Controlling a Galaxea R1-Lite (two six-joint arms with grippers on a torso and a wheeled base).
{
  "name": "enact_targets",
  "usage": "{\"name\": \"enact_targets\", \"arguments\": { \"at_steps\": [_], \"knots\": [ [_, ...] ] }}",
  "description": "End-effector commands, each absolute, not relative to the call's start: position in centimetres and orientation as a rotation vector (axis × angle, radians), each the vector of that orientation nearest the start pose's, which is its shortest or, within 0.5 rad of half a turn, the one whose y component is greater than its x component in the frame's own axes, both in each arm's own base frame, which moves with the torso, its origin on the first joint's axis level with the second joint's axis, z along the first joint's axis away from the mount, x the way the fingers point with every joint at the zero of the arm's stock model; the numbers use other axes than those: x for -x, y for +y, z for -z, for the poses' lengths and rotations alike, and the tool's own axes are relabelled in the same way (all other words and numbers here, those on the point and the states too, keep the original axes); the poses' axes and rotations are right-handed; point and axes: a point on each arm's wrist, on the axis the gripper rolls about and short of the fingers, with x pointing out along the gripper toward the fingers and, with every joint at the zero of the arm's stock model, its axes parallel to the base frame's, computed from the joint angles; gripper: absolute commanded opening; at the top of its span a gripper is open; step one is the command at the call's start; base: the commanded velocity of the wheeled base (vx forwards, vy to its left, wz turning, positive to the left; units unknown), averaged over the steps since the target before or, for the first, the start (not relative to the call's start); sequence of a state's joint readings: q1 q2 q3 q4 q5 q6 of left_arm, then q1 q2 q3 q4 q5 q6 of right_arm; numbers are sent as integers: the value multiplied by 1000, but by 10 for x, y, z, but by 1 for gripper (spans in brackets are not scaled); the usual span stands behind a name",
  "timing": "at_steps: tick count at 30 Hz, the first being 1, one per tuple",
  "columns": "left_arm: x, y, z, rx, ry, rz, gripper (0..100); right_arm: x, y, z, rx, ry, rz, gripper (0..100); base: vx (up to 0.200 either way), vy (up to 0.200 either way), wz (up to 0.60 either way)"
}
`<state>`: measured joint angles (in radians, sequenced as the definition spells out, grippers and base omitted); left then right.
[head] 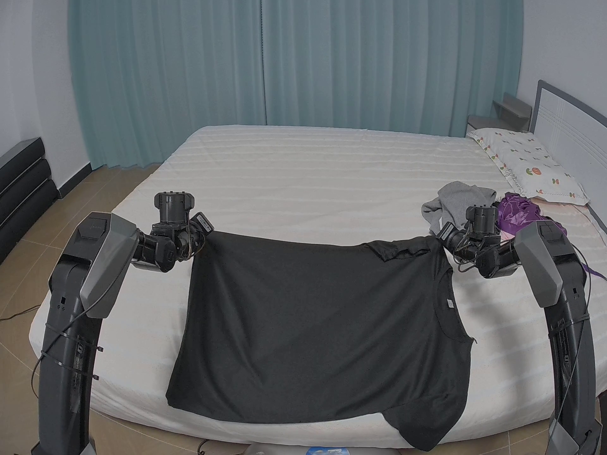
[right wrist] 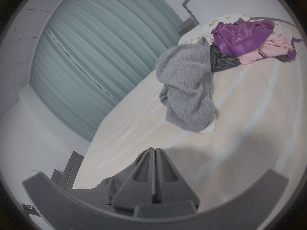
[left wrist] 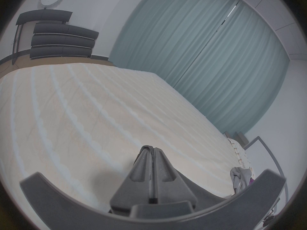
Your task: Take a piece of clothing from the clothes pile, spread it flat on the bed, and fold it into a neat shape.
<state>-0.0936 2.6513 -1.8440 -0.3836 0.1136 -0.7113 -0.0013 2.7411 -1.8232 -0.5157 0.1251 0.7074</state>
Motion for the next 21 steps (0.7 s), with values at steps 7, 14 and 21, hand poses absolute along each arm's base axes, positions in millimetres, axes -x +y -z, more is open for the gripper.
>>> {"name": "enact_targets", "arguments": {
  "at_steps": [7, 14, 21],
  "knots": [
    [-546, -48, -22, 659, 331, -182, 0, -542, 10, 5, -698, 354, -15, 0, 0, 0, 0],
    [-549, -51, -6, 651, 345, -192, 0, -550, 9, 28, -633, 343, 24, 0, 0, 0, 0],
    [-549, -54, 10, 647, 371, -193, 0, -551, 16, 47, -602, 357, 39, 0, 0, 0, 0]
  ]
}}
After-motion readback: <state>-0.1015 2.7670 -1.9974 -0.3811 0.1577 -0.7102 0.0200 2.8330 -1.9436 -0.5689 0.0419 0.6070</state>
